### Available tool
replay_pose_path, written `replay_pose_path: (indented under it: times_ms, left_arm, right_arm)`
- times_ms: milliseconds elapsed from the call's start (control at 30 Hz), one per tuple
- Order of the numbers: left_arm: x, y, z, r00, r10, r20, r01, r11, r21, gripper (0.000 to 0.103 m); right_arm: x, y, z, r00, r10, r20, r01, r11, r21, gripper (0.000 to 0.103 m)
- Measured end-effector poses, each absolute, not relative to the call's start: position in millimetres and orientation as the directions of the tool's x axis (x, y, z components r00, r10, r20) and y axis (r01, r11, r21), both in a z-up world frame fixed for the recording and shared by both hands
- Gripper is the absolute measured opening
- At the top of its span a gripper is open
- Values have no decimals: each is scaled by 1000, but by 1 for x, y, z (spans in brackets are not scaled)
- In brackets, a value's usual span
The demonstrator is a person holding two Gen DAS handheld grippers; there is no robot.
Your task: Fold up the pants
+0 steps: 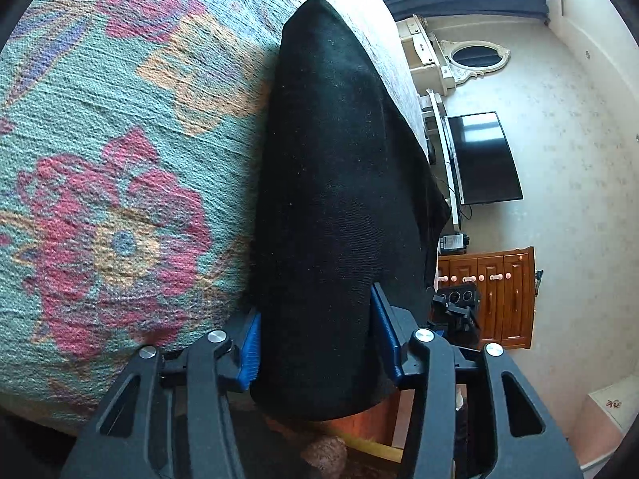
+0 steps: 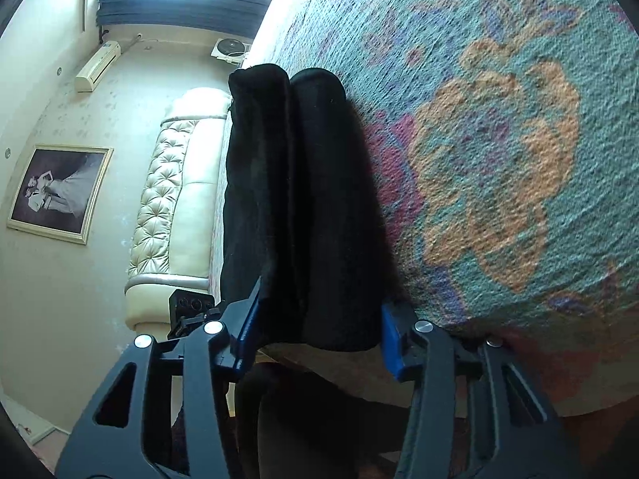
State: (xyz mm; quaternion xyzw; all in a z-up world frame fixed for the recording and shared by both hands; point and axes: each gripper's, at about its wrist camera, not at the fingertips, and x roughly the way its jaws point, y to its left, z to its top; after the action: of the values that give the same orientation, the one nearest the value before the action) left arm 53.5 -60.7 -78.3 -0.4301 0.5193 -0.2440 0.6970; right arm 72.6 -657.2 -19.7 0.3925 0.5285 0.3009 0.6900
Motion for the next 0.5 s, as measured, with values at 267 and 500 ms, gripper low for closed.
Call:
replay_pose_path:
  times_ms: [267, 500]
  left_arm:
    - [59, -53, -60, 410, -742, -531, -73, 554, -829, 32]
    - [65, -32, -61, 453, -715, -532, -99, 552, -828, 31]
  right_arm:
    - [82, -627, -5, 293, 808, -512, -32, 543, 839, 39]
    - [98, -594, 6, 296, 813, -502, -84, 546, 834, 37]
